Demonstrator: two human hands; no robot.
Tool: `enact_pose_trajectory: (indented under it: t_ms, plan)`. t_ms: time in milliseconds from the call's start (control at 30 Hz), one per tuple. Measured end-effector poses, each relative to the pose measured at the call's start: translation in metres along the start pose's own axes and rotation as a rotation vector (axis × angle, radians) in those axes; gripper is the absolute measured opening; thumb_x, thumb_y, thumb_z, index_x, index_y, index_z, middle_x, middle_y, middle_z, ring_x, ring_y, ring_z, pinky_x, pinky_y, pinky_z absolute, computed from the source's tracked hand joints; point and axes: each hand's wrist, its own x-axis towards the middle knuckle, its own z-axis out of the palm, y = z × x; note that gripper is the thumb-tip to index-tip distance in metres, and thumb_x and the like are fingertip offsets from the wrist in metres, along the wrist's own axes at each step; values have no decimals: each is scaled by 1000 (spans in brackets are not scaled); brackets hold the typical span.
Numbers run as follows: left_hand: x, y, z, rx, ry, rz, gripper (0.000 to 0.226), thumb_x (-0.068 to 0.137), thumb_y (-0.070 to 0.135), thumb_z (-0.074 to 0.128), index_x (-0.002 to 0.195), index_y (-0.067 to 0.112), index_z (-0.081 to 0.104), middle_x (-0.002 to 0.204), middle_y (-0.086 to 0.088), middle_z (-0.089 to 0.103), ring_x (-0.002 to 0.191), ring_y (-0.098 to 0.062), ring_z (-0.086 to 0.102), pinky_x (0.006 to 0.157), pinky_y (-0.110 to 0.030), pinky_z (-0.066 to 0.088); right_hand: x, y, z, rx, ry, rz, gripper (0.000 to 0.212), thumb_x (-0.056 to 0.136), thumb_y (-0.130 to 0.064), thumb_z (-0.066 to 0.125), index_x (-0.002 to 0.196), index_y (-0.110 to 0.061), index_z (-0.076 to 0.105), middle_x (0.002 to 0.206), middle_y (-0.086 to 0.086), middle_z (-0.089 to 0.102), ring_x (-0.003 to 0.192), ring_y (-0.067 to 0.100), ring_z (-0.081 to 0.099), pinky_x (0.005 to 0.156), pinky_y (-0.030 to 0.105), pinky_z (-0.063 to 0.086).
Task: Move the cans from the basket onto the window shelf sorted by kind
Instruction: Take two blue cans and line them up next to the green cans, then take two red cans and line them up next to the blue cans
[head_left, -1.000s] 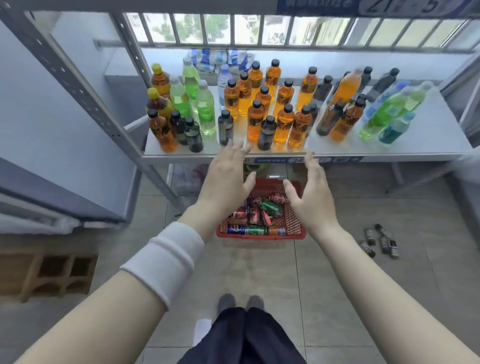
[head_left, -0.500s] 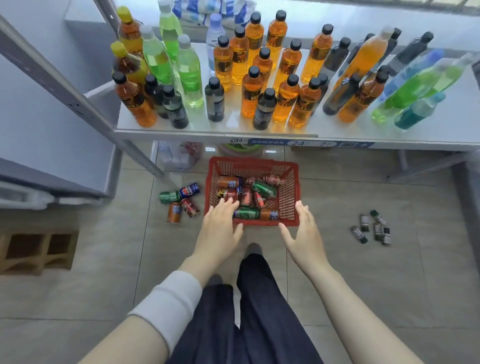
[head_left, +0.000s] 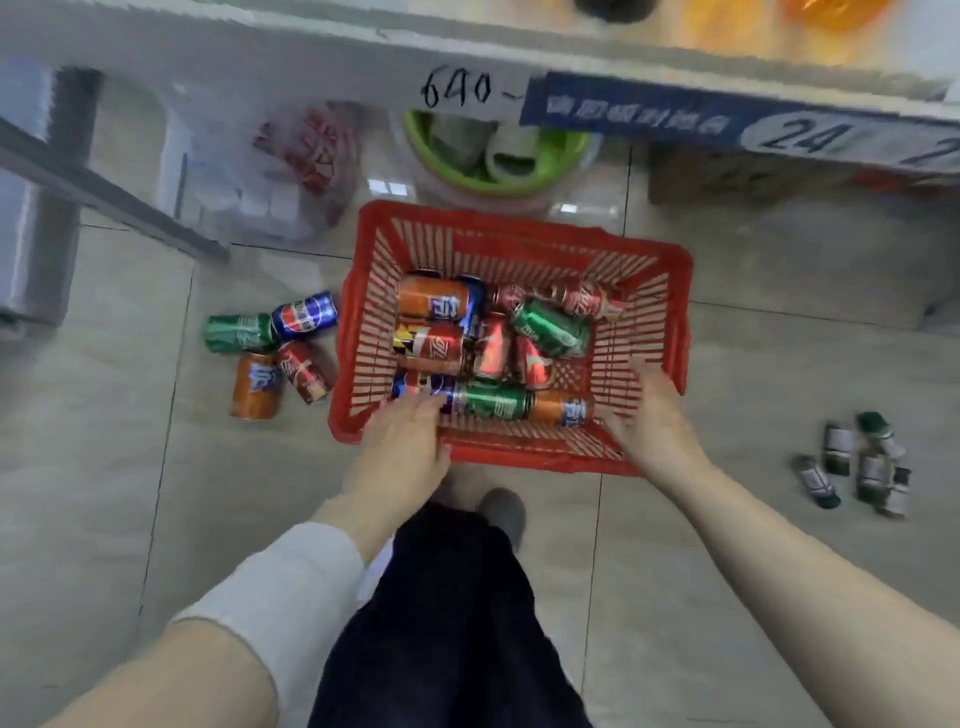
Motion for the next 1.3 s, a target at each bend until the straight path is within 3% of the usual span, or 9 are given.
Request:
enact_pose_trajectory:
  t_ms: [133, 300, 467, 567, 800, 867, 1067, 1233, 1300]
  plan:
    - [110, -61, 63, 248, 23, 34, 57, 79, 13, 63, 132, 5, 43, 125, -19, 50, 113, -37, 47, 97, -44, 36, 121, 37, 58, -219, 3, -99, 72, 87, -16, 61, 144, 1, 21, 148, 21, 27, 138, 32, 25, 111, 33, 19]
    - [193, -99, 110, 393, 177, 47, 57, 75, 2, 64, 129, -2, 46, 118, -30, 49, 105, -47, 47, 91, -52, 36, 226, 62, 83, -342, 156, -66, 67, 80, -8, 65, 137, 1, 32, 137, 25, 37, 128, 38, 34, 104, 39, 29]
    - [223, -116, 132, 480, 225, 50, 78, 64, 26, 81, 129, 2, 46, 118, -27, 46, 108, -45, 43, 90, -53, 36, 266, 86, 94, -492, 266, -151, 64, 75, -10, 70, 132, 2, 41, 129, 27, 44, 119, 42, 39, 98, 47, 34]
    - [233, -120, 134, 554, 287, 46, 75, 55, 24, 87, 117, 3, 51, 108, -24, 49, 97, -41, 46, 79, -49, 42, 270, 90, 100, -497, 360, -170, 61, 74, -7, 70, 128, 3, 44, 126, 27, 45, 117, 43, 41, 95, 50, 37]
    - [237, -115, 121, 572, 186, 30, 82, 61, 55, 77, 122, 10, 45, 122, -15, 47, 115, -32, 40, 98, -43, 33, 272, 90, 102, -569, 350, -177, 66, 71, -10, 76, 125, 7, 44, 124, 28, 43, 117, 43, 38, 95, 49, 38]
    - [234, -109, 117, 556, 112, -6, 80, 65, 54, 74, 124, 11, 40, 125, -13, 48, 119, -30, 39, 101, -40, 31, 271, 84, 94, -599, 289, -161, 70, 70, -15, 78, 126, 7, 42, 128, 26, 40, 121, 40, 36, 96, 47, 39]
    - [199, -98, 100, 167, -50, -150, 76, 65, 37, 79, 123, 11, 37, 117, -10, 55, 107, -26, 55, 86, -36, 46, 257, 62, 74, -611, 110, -52, 74, 70, -32, 79, 124, 2, 42, 122, 21, 50, 115, 35, 46, 93, 41, 42]
    - [164, -82, 84, -260, -86, -315, 66, 67, 40, 79, 113, 10, 42, 100, -5, 57, 86, -20, 56, 71, -30, 45, 235, 48, 56, -653, 34, 66, 51, 73, -55, 67, 86, -7, 56, 94, 12, 62, 97, 30, 58, 88, 37, 45]
    - [150, -74, 76, -425, -116, -348, 63, 69, 39, 78, 114, 12, 43, 101, -3, 57, 87, -19, 57, 69, -28, 47, 223, 44, 47, -555, 17, 149, 53, 72, -57, 66, 88, -7, 58, 99, 14, 66, 99, 32, 59, 89, 38, 45]
